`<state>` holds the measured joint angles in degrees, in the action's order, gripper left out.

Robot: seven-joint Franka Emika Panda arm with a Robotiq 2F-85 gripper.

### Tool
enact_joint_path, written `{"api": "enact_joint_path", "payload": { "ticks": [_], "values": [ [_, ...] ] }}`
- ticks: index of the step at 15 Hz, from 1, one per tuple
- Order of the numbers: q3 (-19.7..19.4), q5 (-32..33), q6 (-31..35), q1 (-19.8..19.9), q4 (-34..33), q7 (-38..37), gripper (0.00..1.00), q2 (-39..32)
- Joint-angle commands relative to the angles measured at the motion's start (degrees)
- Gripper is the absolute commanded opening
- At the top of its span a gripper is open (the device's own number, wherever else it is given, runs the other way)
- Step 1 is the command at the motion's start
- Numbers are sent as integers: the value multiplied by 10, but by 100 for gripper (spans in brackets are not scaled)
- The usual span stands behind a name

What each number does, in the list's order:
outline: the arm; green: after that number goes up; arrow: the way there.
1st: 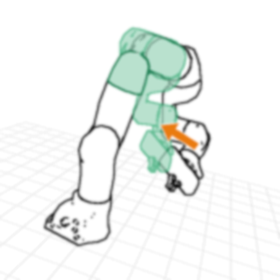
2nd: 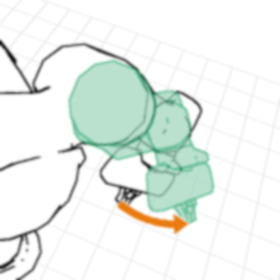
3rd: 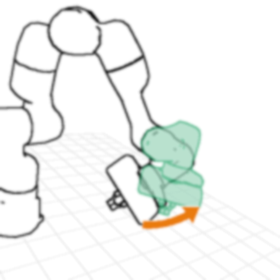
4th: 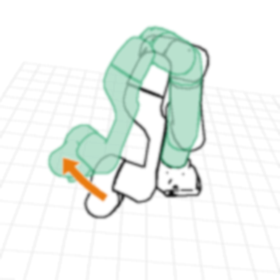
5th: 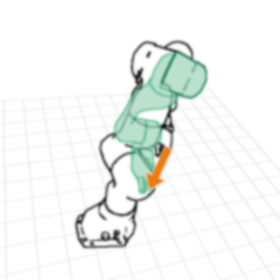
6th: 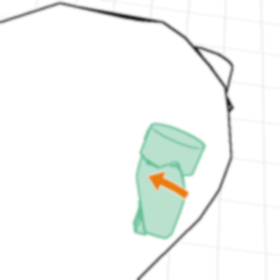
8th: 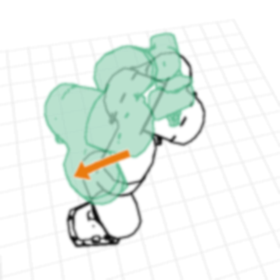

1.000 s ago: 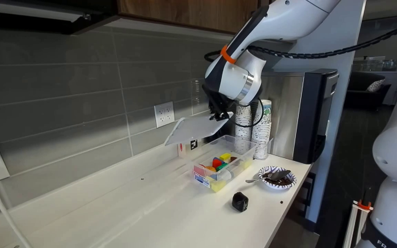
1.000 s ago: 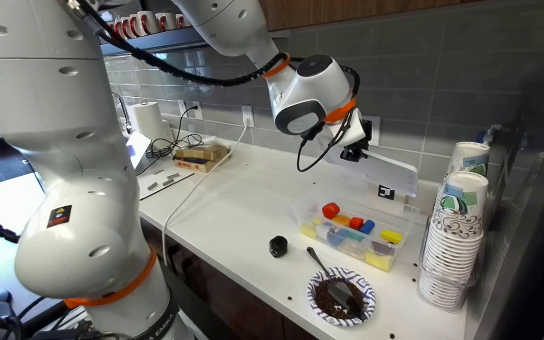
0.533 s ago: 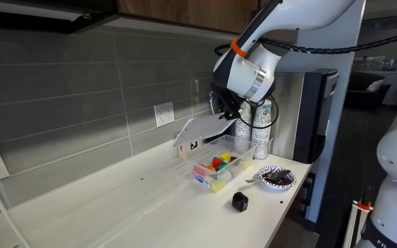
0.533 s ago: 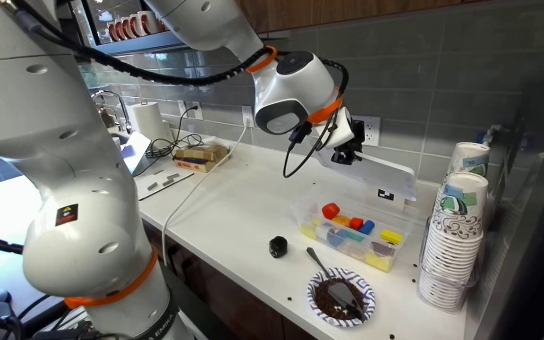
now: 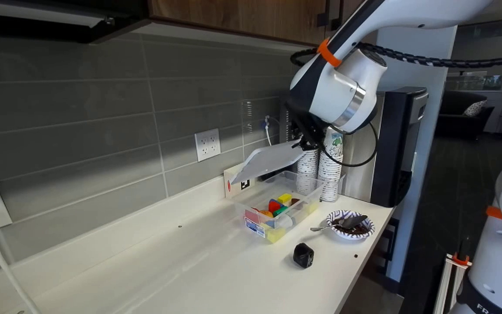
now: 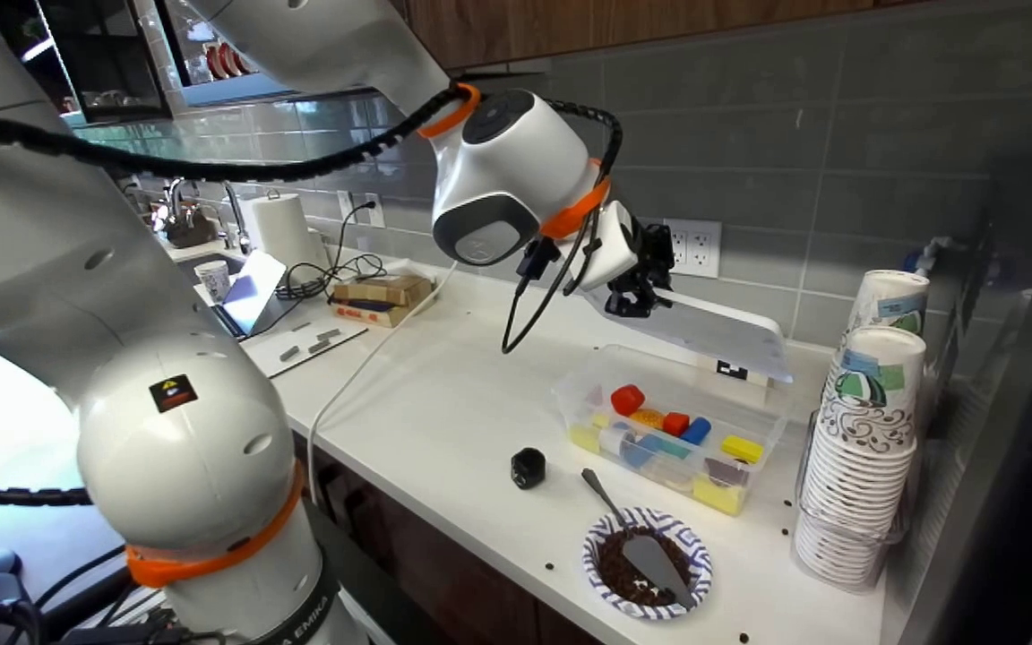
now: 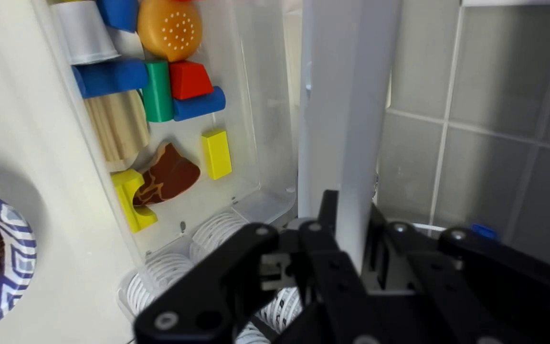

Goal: Put the white lid on the clear storage bin

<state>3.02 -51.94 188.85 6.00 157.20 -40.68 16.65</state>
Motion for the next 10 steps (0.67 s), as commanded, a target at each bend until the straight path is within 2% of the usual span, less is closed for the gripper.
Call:
{"api": "enact_joint_path", "payload": {
  "ticks": [1, 6, 10],
  "values": [
    [-48, -65, 40, -79, 7, 65, 3, 26],
    [-120, -95, 84, -178, 5, 98, 3, 23],
    [-176, -101, 99, -237, 6, 113, 3, 16]
  ]
}}
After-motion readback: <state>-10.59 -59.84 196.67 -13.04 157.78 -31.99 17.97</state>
